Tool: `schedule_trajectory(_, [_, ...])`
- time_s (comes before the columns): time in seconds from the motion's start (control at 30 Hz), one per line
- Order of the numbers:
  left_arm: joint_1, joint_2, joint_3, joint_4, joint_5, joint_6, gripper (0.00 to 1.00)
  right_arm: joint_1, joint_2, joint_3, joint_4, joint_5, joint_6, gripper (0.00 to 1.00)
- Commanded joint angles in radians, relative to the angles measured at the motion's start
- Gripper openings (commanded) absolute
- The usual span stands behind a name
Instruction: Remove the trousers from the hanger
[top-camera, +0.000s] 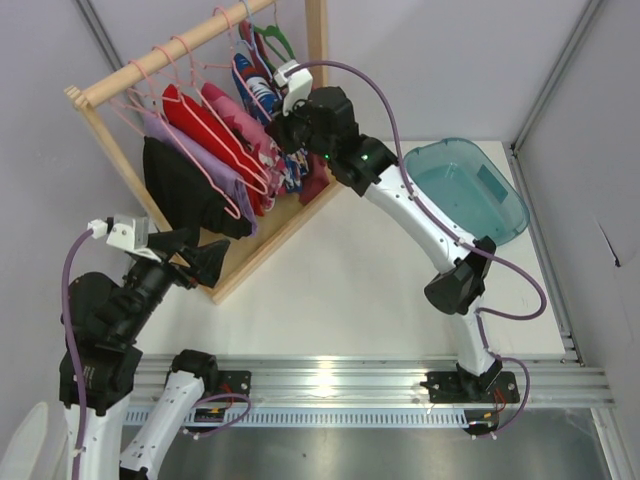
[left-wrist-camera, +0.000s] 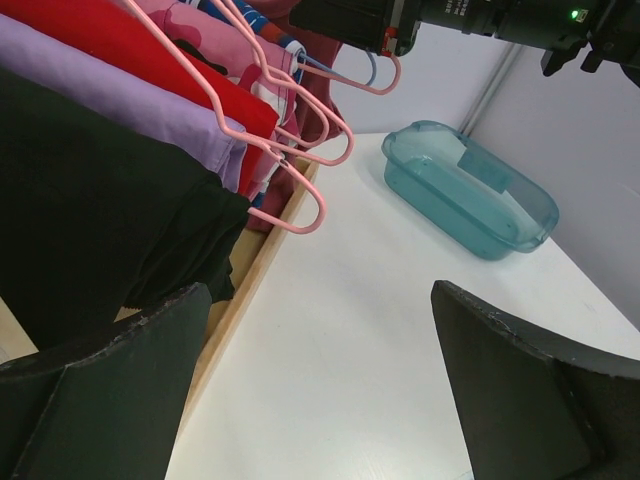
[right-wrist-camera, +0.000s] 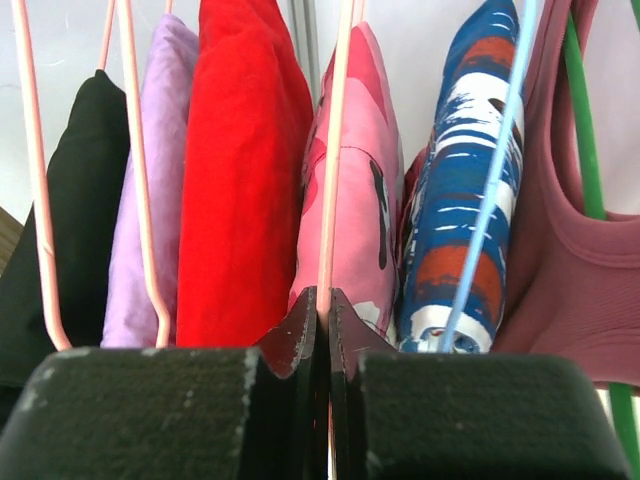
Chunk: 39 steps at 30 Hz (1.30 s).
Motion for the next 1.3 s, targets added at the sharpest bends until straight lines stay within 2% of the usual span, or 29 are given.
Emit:
schedule_trajectory(0.0, [-0.005, -0.007, -0.008, 0.032, -0.011, 0.021, 0.99, 0.033, -0.070, 0.044, 0.250, 0.056, -0.023, 0.00])
schedule_trajectory(0.2, [-0.005, -0.017, -0.005, 0.032, -0.011, 0.018, 0.99, 0.034, -0.086, 0.077, 0.259, 0.151, -0.032, 0.00])
schedule_trajectory(0.43, [-0.005, -0.016, -0.010, 0.046, 0.000, 0.009, 1.00, 0.031, -0.088, 0.115, 0.305, 0.153, -0.092, 0.00])
schedule_trajectory(1.0, [-0.005, -0.010, -0.015, 0.060, -0.003, 0.012, 1.00, -0.004, -0.047, 0.207, 0.457, 0.131, -0.082, 0.00])
schedule_trajectory(1.27, [-0.005, 0.000, -0.019, 0.075, 0.009, 0.004, 1.00, 0.005, -0.096, 0.186, 0.435, 0.118, -0.095, 0.00])
